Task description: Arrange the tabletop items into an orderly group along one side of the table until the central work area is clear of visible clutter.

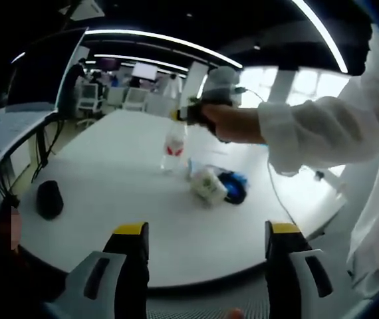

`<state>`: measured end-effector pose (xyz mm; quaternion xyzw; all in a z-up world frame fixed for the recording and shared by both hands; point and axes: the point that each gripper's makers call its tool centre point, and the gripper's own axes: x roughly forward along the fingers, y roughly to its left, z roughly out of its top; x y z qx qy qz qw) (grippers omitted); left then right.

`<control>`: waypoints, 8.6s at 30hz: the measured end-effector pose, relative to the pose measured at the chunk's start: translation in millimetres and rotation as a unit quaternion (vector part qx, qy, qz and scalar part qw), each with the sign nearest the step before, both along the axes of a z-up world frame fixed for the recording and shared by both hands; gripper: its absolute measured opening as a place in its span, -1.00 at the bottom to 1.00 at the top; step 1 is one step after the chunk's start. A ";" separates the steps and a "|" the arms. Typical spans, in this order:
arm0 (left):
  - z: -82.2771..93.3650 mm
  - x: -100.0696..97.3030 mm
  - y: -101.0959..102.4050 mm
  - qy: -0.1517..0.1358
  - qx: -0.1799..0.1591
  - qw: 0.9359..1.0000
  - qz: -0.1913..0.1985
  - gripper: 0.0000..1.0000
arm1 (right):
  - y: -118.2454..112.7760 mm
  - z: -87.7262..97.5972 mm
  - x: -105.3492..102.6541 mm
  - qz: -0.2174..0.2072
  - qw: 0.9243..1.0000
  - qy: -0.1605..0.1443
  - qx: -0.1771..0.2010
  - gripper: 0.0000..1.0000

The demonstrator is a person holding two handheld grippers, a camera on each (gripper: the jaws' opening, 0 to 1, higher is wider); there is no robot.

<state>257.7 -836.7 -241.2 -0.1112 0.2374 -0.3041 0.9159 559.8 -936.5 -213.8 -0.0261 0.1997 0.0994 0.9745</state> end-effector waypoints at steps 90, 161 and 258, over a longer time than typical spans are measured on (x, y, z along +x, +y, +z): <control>35.9 34.5 -40.1 -0.042 -0.003 0.996 -0.081 0.55 | -149.9 41.5 -168.0 0.046 0.994 -0.025 0.098 0.35; 10.2 74.0 -47.9 -0.004 0.055 0.988 -0.146 0.69 | -275.7 27.4 -330.6 -0.106 0.982 -0.010 0.154 0.54; -59.9 151.0 -159.6 0.060 0.081 0.956 -0.276 0.46 | -289.3 -32.6 -359.2 -0.003 0.984 0.101 0.149 0.54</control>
